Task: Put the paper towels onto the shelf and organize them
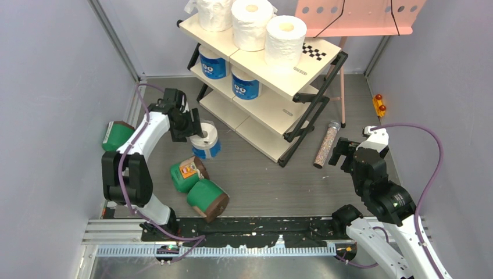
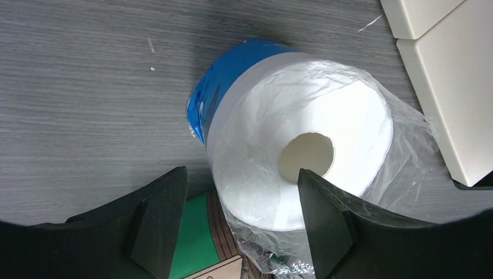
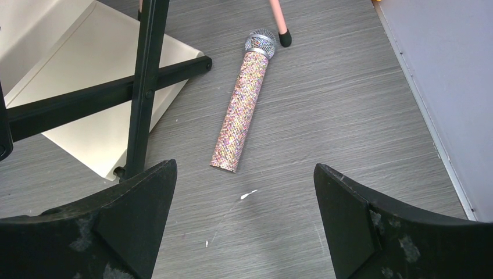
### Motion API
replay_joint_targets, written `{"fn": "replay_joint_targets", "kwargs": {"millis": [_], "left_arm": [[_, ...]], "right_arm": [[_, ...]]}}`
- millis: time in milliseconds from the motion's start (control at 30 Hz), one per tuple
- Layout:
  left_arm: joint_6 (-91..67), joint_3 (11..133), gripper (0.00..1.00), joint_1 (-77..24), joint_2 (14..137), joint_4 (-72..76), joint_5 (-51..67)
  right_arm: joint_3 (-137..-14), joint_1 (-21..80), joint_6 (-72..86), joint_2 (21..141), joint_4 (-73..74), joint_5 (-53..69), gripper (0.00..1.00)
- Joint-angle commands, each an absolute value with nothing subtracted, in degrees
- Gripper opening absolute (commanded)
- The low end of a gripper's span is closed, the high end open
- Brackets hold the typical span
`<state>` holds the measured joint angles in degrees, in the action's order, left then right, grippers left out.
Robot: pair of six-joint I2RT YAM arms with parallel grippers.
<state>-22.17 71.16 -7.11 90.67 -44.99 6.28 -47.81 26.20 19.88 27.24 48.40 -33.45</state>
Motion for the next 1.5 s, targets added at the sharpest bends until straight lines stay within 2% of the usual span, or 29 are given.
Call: {"fn": "replay_joint_targets", "kwargs": {"millis": [0,333,567,800,967,1100,1300,1467], "left_arm": [[-22.89,72.38,0.71,-7.29,91.45,-42.51,5.76],[-23.65,73.31,0.71,-7.21,89.08,-42.56,4.18],[-23.01,75.02,0.64,-7.29,93.51,-43.06,4.86],[-23.92,74.23,0.48,-7.54,93.21,-43.14,6.19],[-26.35,72.96,0.24,-7.93,88.61,-44.91,6.08],[-30.09,72.52,0.19,-9.81,82.85,-46.15,6.11],[-36.80,74.07,0.01,-15.39,73.90,-48.46,3.18],[-41.31,78.84,0.00,-21.64,69.06,-51.60,0.83]], "right_arm": [[-48.34,26.46,20.86,27.17,47.29,-35.10,0.95],[-48.42,26.46,20.99,27.31,47.43,-35.66,0.95],[-48.45,26.46,21.17,27.23,47.53,-35.88,0.95],[-48.43,26.46,21.14,27.26,47.53,-35.83,0.95],[-48.44,26.46,21.09,27.27,47.55,-35.88,0.95],[-48.50,26.46,21.09,27.19,47.58,-36.01,0.95],[-48.59,26.48,21.17,26.88,47.64,-36.25,0.95],[-48.65,26.46,21.26,26.54,47.79,-36.42,0.95]]}}
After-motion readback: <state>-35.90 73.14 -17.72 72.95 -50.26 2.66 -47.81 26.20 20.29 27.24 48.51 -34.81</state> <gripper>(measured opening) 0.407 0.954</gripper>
